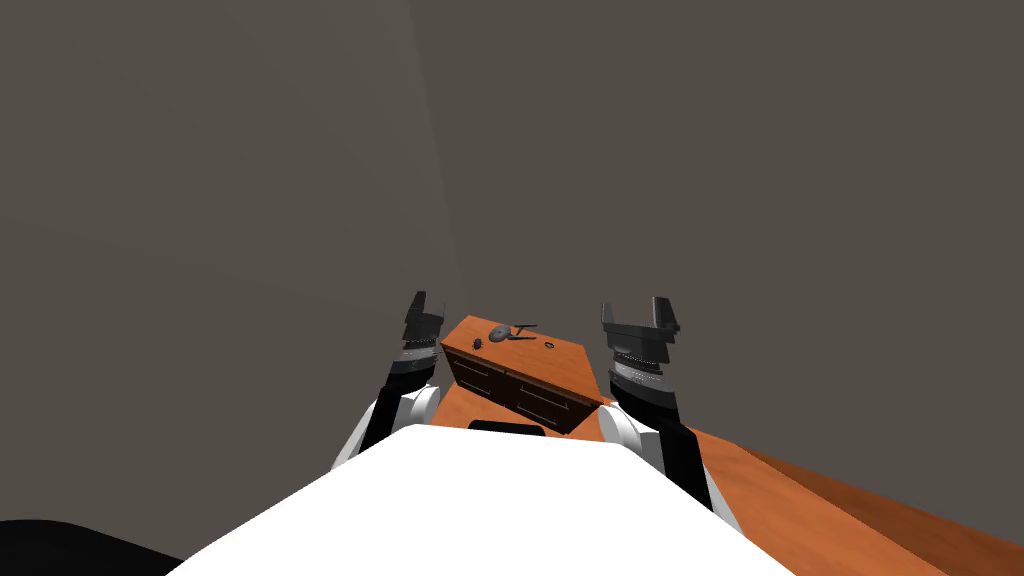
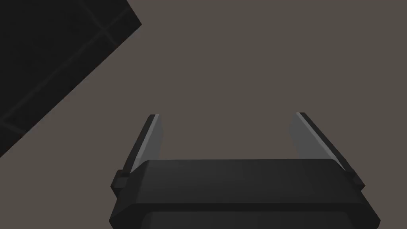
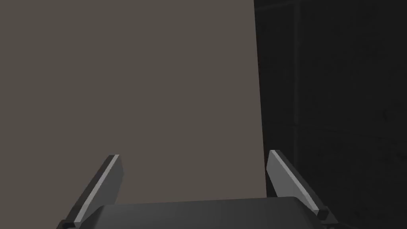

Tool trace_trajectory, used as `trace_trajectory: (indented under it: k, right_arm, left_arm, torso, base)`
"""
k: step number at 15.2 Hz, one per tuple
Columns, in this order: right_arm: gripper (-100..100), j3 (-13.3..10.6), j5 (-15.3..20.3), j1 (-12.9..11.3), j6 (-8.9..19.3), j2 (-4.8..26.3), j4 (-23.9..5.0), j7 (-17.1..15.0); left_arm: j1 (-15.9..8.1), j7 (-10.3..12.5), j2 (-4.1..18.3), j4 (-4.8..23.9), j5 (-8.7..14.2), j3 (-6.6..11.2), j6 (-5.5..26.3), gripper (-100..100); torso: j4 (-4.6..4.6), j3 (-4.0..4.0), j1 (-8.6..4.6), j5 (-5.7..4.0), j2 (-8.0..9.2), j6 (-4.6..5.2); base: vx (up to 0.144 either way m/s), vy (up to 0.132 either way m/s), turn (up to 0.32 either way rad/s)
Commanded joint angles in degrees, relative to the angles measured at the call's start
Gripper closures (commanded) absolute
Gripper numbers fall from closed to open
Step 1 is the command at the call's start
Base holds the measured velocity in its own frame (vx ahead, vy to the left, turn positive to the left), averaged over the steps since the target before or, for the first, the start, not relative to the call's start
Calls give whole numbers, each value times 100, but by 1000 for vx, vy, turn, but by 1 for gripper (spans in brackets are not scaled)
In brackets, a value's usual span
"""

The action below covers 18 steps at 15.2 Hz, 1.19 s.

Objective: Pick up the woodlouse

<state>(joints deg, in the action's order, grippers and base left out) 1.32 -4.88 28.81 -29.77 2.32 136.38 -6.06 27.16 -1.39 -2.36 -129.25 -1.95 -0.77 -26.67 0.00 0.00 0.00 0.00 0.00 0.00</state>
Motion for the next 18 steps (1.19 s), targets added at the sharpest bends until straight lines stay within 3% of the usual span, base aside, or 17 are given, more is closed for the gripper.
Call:
trace_trajectory:
  k: [1,2,6,7,11,18]
  right_arm:
    - [0,0,0,0,0,0,0,0]
    - [0,0,0,0,0,0,0,0]
    - [0,0,0,0,0,0,0,0]
    - [0,0,0,0,0,0,0,0]
    - [0,0,0,0,0,0,0,0]
    - [0,0,0,-1,0,1,0,0]
  left_arm:
    - [-29,-9,254,66,-1,5,58,-100]
    - [-29,-9,254,66,-1,5,58,-100]
    - [-147,-47,792,333,-3,23,294,-100]
    - [-147,-47,792,333,-3,23,294,-100]
    - [-342,-110,1251,774,-8,55,682,-100]
    - [-600,-193,1619,1359,-14,96,1198,-100]
  torso:
    - [0,0,0,0,0,0]
    - [0,0,2,0,0,1]
    - [-1,-1,12,2,-2,1]
    - [-1,-1,13,3,-2,2]
    - [-1,-2,19,4,-3,2]
    - [-1,-3,21,5,-5,4]
  base:
    - [1,3,-49]
    - [1,8,-56]
    - [3,20,-95]
    - [1,29,-87]
    - [4,37,-156]
    - [4,41,-157]
